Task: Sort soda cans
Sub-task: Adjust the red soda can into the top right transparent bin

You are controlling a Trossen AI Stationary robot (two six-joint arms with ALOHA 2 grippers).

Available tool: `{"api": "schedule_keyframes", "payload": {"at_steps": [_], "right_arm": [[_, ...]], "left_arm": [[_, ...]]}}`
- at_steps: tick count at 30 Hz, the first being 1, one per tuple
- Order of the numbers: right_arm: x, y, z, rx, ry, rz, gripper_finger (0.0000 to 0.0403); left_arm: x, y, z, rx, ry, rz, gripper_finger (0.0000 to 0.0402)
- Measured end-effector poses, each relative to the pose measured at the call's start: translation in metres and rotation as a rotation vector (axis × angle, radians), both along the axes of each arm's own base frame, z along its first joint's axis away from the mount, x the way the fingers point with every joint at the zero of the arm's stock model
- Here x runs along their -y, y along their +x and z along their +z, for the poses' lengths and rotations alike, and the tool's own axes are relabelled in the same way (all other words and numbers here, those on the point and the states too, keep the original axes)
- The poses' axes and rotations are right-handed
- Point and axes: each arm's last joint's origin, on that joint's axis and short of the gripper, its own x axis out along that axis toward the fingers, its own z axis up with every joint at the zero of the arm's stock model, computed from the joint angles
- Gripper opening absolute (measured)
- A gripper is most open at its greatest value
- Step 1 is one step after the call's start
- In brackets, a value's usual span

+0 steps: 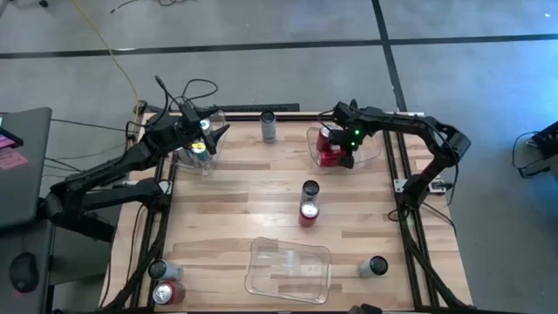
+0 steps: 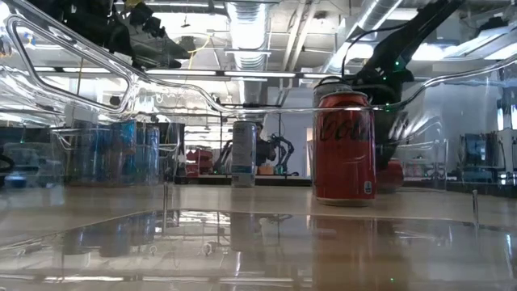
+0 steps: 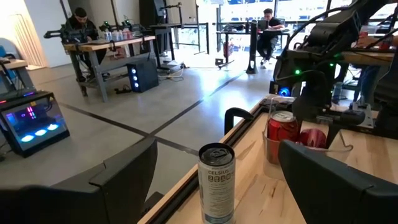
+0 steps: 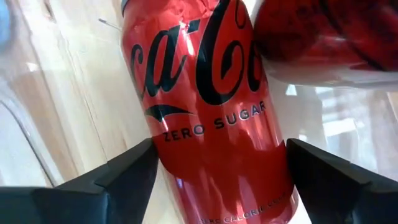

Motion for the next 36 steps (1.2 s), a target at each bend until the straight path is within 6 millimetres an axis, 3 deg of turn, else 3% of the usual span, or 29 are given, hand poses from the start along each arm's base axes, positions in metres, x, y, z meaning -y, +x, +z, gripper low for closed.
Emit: {"api": "schedule_keyframes", "payload": {"at_steps": [8, 15, 20, 24, 36], "right_arm": [[-0.003, -0.001, -0.014, 0.040, -0.009, -0.050, 0.0395], [-0.008, 0.000, -0.018, 0.040, -0.018, -0.074, 0.0384], [-0.014, 0.002, -0.014, 0.033, -0.035, -0.069, 0.0345], [-0.020, 0.002, 0.000, 0.047, -0.067, -0.060, 0.0307], [-0.047, -0.009, 0.069, 0.155, -0.120, -0.067, 0.0309]], "left_arm": [[0.000, 0.000, 0.000, -0.002, 0.000, 0.000, 0.0332], [0.000, 0.000, 0.000, 0.002, 0.003, 0.000, 0.0332], [0.000, 0.000, 0.000, 0.002, 0.003, 0.000, 0.0332], [0.000, 0.000, 0.000, 0.002, 0.004, 0.000, 0.0332], [0.000, 0.000, 0.001, 0.004, 0.006, 0.000, 0.0332]]}}
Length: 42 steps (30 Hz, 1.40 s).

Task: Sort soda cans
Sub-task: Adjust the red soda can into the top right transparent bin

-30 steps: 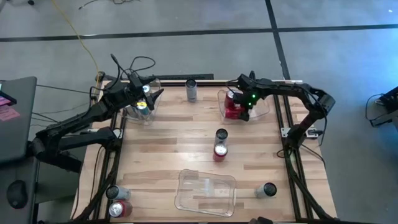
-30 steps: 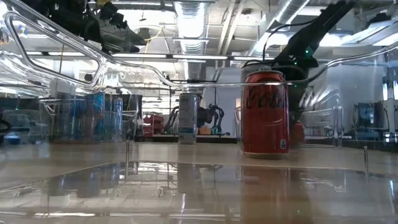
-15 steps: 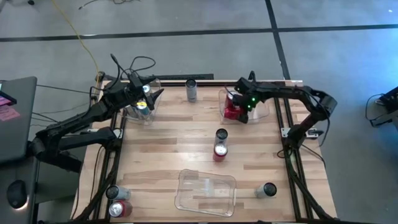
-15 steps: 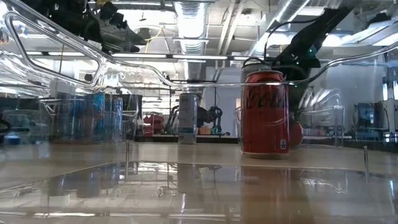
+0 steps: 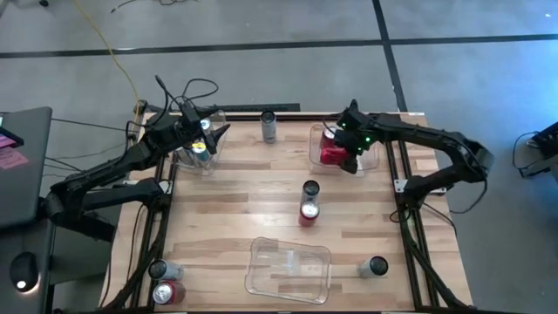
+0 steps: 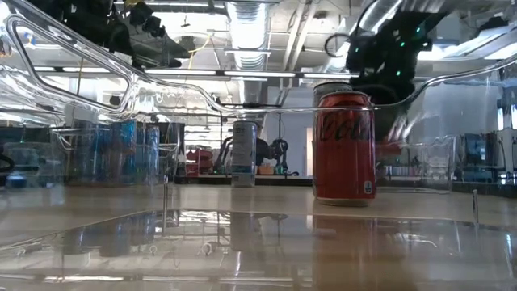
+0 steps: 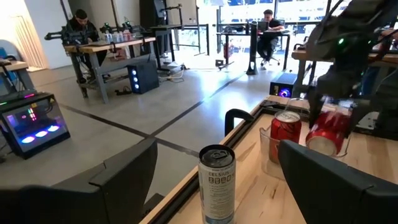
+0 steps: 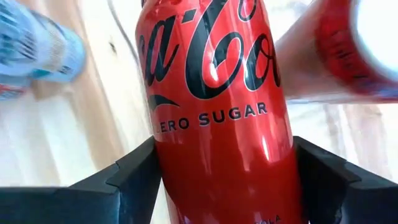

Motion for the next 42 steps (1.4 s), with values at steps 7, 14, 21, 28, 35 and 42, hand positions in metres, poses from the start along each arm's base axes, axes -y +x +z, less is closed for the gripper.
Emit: {"api": "schedule_keyframes", "payload": {"at_steps": [7, 14, 21, 28, 35, 42], "right_arm": [[-0.018, -0.011, 0.035, 0.104, -0.032, -0.014, 0.0308], [-0.038, -0.005, 0.073, 0.432, -0.096, 0.016, 0.0307], [-0.064, 0.032, 0.100, 0.808, -0.123, 0.093, 0.0307], [-0.088, 0.074, 0.083, 0.855, -0.130, 0.174, 0.0307], [-0.094, 0.114, 0.056, 0.896, -0.128, 0.203, 0.0307], [-0.090, 0.130, 0.040, 0.917, -0.120, 0.215, 0.0306]], "left_arm": [[0.001, 0.000, 0.001, 0.007, 0.009, -0.025, 0.0332], [0.016, 0.023, 0.003, 0.037, 0.106, -0.421, 0.0332], [0.028, 0.055, -0.001, 0.070, 0.244, -0.536, 0.0332], [0.031, 0.078, -0.008, 0.135, 0.305, -0.586, 0.0332], [0.034, 0.096, -0.022, 0.138, 0.323, -0.632, 0.0339], [0.040, 0.101, -0.025, 0.133, 0.365, -0.676, 0.0364]]}}
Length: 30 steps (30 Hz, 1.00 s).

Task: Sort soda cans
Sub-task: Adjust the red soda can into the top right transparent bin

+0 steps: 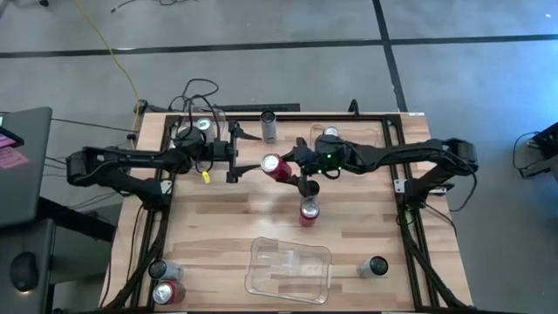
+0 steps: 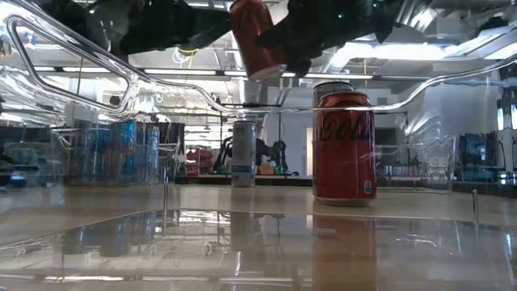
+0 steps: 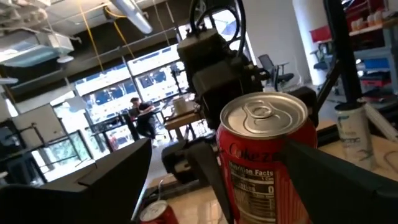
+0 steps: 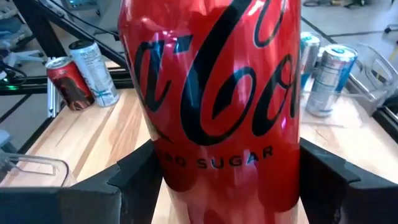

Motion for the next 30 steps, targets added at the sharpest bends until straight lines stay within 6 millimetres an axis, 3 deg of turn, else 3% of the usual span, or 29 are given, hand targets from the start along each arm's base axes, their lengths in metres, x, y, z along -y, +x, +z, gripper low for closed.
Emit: {"api": "schedule_keyframes", "payload": {"at_steps": [10, 30], "right_arm": [[0.002, 0.002, 0.012, 0.104, -0.026, -0.034, 0.0306], [0.002, 0.003, 0.016, 0.145, -0.072, -0.023, 0.0306]], "left_arm": [[0.004, 0.001, -0.006, -0.074, -0.069, -0.156, 0.0370], [0.005, 0.006, 0.005, -0.047, -0.135, -0.086, 0.0370]]}}
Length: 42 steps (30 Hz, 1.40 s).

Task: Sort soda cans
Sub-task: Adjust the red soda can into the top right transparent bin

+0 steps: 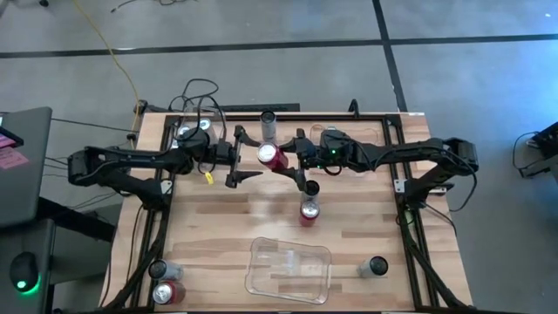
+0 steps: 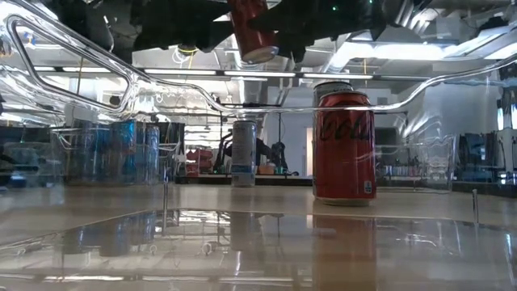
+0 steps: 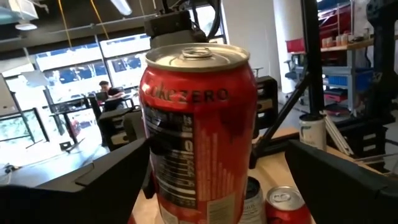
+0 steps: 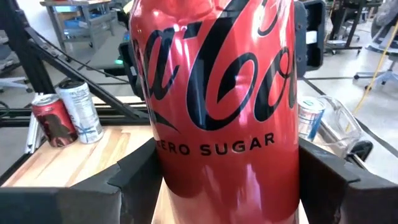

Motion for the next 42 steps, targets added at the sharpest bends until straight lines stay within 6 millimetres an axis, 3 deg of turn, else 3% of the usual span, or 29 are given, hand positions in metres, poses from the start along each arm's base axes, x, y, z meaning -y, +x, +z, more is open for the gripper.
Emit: {"api": "schedule_keyframes", "payload": {"at_steps": [8, 15, 20, 31, 42], "right_arm": [[0.001, 0.002, 0.000, 0.023, -0.016, 0.000, 0.0306], [0.011, 0.009, -0.015, -0.021, -0.001, -0.023, 0.0306], [0.012, 0.015, -0.021, -0.010, 0.000, -0.023, 0.0306], [0.010, 0.016, -0.018, 0.013, 0.003, 0.010, 0.0306], [0.004, 0.017, -0.022, -0.017, 0.016, 0.020, 0.0307]], "left_arm": [[-0.001, 0.003, 0.001, 0.033, -0.003, 0.059, 0.0369], [-0.011, 0.031, -0.019, -0.014, -0.047, 0.071, 0.0369], [-0.015, 0.046, -0.022, -0.025, -0.046, 0.064, 0.0368], [-0.012, 0.038, -0.011, -0.027, -0.038, 0.034, 0.0312], [-0.011, 0.033, -0.004, -0.014, -0.046, 0.029, 0.0348]]}}
